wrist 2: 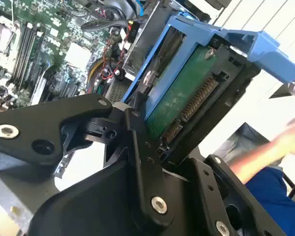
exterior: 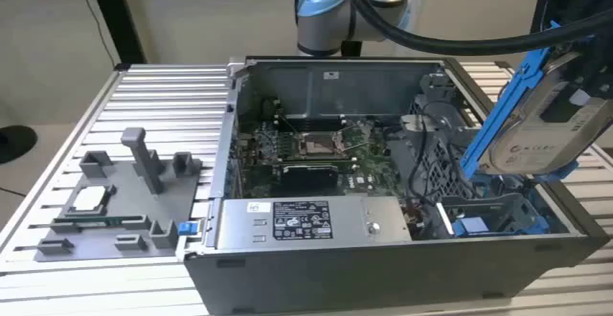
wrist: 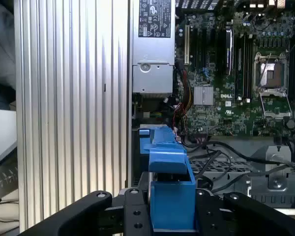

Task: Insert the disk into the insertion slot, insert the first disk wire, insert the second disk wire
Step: 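Insert the disk into the insertion slot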

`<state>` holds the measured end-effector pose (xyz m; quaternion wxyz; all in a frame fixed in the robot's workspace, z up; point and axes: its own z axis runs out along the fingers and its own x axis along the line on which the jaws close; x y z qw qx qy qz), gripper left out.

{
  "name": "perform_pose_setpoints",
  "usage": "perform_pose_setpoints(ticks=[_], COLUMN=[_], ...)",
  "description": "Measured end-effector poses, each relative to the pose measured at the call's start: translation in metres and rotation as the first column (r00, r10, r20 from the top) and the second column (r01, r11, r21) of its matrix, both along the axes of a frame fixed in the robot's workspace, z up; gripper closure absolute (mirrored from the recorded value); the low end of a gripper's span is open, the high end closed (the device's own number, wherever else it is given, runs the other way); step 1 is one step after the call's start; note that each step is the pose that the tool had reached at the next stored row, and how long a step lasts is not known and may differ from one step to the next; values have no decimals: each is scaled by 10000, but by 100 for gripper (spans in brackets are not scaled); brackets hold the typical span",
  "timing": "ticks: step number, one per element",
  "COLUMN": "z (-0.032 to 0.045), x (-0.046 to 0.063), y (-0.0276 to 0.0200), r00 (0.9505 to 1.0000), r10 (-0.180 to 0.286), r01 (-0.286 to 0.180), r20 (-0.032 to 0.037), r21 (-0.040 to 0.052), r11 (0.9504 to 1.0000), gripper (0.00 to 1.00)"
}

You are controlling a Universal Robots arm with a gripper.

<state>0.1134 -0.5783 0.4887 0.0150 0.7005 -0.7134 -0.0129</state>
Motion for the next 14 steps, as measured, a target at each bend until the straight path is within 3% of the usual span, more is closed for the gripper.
perform_pose_setpoints(ticks=[14], z=[-27], x=[0], y=[-1], r00=[10000], r10=[0], r01=[0], r20=[0], r21=[-1], r11=[10000], gripper=[100])
